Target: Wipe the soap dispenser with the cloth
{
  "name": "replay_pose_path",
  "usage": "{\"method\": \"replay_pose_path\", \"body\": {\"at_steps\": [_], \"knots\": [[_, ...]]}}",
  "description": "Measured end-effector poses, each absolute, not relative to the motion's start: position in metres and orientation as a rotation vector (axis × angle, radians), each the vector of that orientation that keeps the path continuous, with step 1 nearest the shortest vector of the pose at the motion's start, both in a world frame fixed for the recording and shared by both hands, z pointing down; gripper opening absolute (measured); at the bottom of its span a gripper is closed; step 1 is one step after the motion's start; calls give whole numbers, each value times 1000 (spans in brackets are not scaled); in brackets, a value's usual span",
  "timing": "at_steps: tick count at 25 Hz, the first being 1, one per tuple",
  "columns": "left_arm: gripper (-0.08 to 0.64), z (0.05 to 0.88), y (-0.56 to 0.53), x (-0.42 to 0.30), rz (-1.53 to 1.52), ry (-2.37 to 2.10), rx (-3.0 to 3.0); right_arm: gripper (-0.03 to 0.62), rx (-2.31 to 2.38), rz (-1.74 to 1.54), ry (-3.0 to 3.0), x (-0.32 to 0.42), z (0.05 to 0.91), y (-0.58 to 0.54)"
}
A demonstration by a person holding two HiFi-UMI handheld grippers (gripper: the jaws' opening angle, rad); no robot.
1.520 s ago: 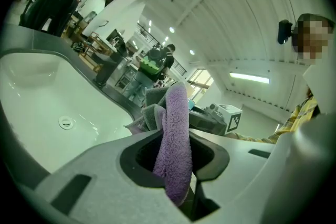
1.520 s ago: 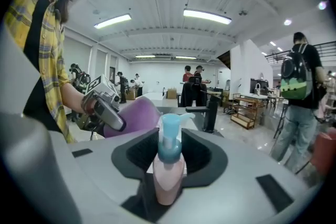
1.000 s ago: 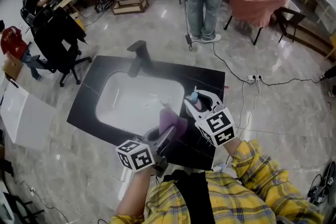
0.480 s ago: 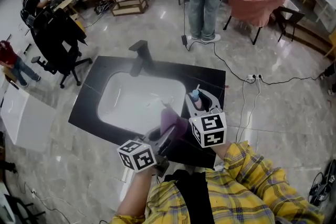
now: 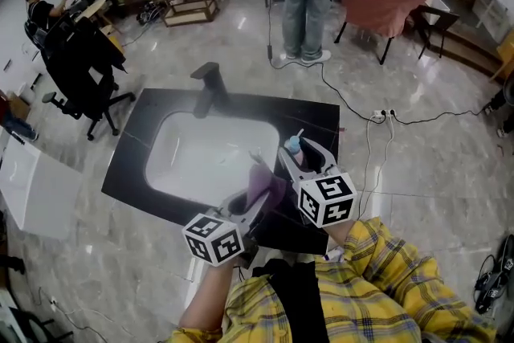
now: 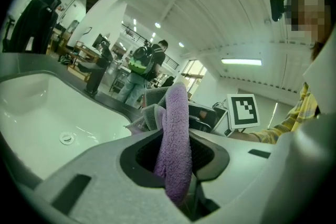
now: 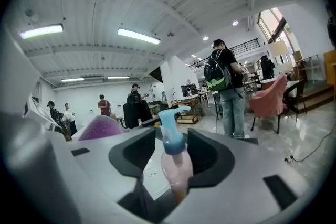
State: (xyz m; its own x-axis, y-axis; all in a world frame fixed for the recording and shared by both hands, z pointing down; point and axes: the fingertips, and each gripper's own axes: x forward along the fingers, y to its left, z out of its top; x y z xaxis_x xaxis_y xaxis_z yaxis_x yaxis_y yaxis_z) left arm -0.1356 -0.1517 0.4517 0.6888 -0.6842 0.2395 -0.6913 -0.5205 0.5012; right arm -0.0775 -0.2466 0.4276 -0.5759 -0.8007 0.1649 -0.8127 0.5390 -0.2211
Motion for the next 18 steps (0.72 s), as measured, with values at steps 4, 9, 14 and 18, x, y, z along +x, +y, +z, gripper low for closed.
{"method": "replay_pose_path", "body": {"at_steps": [4, 9, 14, 18], "knots": [[80, 446, -154, -120, 143, -1084, 2466, 176, 1423, 330, -2830, -57, 410, -227], [80, 437, -158, -95, 379, -1094, 2654, 176, 1571, 353, -2840, -17, 400, -220], [80, 442, -161, -70, 559, -1012, 2717, 176, 1654, 378, -2770, 12, 403, -216], [80, 452, -162, -57, 602, -928, 2687, 176, 1692, 395, -2741, 27, 406, -210]]}}
